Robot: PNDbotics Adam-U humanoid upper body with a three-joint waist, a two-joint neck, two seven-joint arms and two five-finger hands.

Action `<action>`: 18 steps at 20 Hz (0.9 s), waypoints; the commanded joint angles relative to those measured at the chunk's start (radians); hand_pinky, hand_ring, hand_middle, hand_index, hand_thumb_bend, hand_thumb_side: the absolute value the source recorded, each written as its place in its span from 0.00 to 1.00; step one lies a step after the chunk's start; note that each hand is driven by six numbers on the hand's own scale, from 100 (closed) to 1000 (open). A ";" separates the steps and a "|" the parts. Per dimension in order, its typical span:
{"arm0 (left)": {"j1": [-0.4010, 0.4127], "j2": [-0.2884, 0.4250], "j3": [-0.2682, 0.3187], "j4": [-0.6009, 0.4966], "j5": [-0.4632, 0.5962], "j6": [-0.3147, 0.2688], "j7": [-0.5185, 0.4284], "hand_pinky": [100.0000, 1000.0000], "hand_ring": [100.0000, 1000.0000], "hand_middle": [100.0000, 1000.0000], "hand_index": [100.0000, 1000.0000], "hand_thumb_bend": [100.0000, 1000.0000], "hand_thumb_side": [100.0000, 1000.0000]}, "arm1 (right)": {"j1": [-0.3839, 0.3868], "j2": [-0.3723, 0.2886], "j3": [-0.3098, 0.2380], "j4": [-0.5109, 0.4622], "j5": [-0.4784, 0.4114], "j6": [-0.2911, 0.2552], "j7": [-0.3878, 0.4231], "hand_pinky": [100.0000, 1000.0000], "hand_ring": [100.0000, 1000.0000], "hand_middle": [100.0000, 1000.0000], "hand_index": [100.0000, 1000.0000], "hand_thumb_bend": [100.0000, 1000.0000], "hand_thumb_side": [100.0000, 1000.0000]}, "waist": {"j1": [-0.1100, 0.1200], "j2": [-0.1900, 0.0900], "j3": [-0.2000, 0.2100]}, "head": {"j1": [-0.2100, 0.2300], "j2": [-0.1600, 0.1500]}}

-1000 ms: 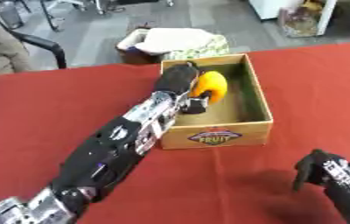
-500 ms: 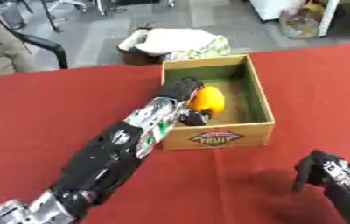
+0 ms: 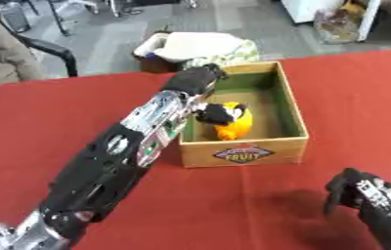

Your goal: Pick up objects on the table and place them in the box.

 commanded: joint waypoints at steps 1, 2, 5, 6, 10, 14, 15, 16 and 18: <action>-0.006 0.046 0.011 -0.100 0.032 0.009 0.000 0.82 0.87 0.91 0.91 0.19 0.74 | -0.007 -0.012 -0.005 -0.023 -0.002 -0.002 -0.002 0.37 0.35 0.31 0.51 0.00 0.72 | -0.007 -0.018 0.004 | -0.006 -0.006; 0.002 0.058 0.020 -0.139 0.052 0.015 0.012 0.81 0.86 0.90 0.91 0.12 0.76 | -0.006 -0.012 -0.007 -0.023 -0.003 -0.003 -0.003 0.37 0.35 0.31 0.51 0.00 0.72 | -0.007 -0.019 0.006 | -0.009 -0.008; 0.034 0.095 0.047 -0.245 0.127 0.037 0.056 0.79 0.83 0.86 0.90 0.00 0.79 | -0.005 -0.013 -0.010 -0.023 -0.002 -0.002 -0.007 0.37 0.35 0.31 0.51 0.00 0.72 | -0.005 -0.018 0.010 | -0.016 -0.011; 0.050 0.110 0.063 -0.289 0.160 0.043 0.082 0.78 0.81 0.85 0.90 0.00 0.81 | -0.005 -0.013 -0.012 -0.024 -0.001 -0.003 -0.008 0.37 0.35 0.31 0.51 0.00 0.72 | -0.005 -0.018 0.013 | -0.023 -0.010; 0.124 0.176 0.119 -0.453 0.331 0.071 0.191 0.74 0.76 0.78 0.85 0.00 0.83 | -0.002 -0.015 -0.017 -0.025 0.000 -0.004 -0.013 0.37 0.35 0.31 0.51 0.00 0.72 | -0.005 -0.018 0.024 | -0.040 -0.015; 0.223 0.241 0.168 -0.596 0.548 0.091 0.342 0.66 0.66 0.69 0.79 0.00 0.72 | -0.003 -0.016 -0.023 -0.027 0.000 -0.006 -0.018 0.37 0.35 0.31 0.51 0.00 0.72 | -0.006 -0.016 0.032 | -0.051 -0.015; 0.256 0.258 0.178 -0.630 0.612 0.086 0.386 0.64 0.64 0.67 0.78 0.00 0.71 | -0.003 -0.016 -0.025 -0.027 -0.001 -0.006 -0.021 0.37 0.35 0.31 0.51 0.00 0.72 | -0.006 -0.016 0.034 | -0.054 -0.015; 0.288 0.274 0.184 -0.659 0.677 0.079 0.429 0.63 0.63 0.66 0.77 0.00 0.70 | -0.002 -0.017 -0.026 -0.027 -0.001 -0.007 -0.023 0.37 0.35 0.31 0.51 0.00 0.72 | -0.006 -0.016 0.037 | -0.056 -0.014; 0.353 0.296 0.195 -0.705 0.788 0.059 0.510 0.61 0.61 0.63 0.76 0.00 0.70 | -0.001 -0.017 -0.029 -0.028 -0.002 -0.008 -0.026 0.37 0.35 0.31 0.51 0.00 0.72 | -0.008 -0.016 0.042 | -0.058 -0.013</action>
